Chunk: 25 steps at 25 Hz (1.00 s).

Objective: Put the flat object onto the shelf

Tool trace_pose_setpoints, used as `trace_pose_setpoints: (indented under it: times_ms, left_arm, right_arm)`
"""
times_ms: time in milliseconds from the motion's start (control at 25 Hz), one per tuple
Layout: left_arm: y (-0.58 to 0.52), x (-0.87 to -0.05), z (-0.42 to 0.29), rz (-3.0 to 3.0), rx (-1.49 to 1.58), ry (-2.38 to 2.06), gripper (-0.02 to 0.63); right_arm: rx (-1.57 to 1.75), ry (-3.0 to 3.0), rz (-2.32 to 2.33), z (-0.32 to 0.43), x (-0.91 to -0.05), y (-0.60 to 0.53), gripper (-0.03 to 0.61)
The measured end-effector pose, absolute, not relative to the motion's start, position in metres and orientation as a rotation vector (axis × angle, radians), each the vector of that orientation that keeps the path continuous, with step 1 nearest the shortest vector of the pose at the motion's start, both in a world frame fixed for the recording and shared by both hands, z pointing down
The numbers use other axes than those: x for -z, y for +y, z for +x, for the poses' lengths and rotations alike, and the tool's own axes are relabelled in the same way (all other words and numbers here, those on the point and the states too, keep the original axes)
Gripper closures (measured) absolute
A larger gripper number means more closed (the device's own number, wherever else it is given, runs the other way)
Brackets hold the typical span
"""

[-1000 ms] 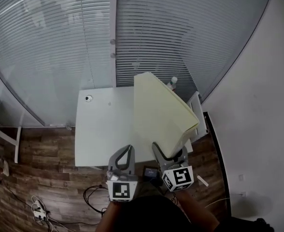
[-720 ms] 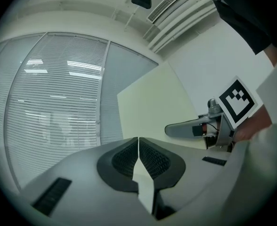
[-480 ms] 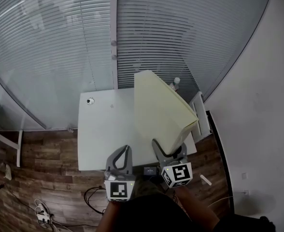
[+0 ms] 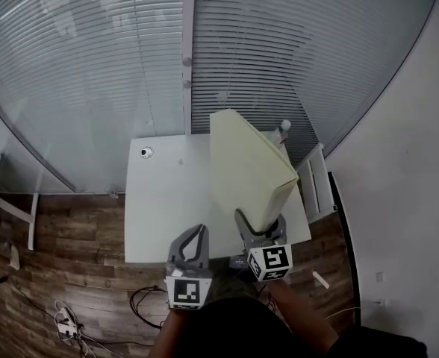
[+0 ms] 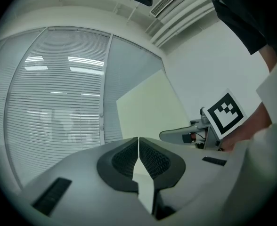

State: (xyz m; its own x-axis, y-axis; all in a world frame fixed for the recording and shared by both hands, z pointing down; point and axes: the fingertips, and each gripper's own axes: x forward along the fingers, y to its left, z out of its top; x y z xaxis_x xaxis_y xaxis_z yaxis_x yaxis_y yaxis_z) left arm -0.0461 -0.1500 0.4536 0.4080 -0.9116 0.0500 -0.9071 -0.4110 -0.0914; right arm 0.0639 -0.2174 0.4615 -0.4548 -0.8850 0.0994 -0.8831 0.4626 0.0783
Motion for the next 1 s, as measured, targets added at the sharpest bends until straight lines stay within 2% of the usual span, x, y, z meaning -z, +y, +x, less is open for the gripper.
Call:
trace_pose_setpoints:
  times_ms: [440, 1000]
  left_arm:
    - [-0.166, -0.488, -0.06, -2.616, 0.263, 1.663, 0.611]
    - [-0.171, -0.509, -0.075, -2.637, 0.292, 1.691, 0.611]
  right_arm:
    - [-0.136, -2.455, 1.466, 0.05, -0.567, -0.247, 0.285]
    - [-0.145, -2.433, 1.463, 0.039, -0.614, -0.251, 0.284]
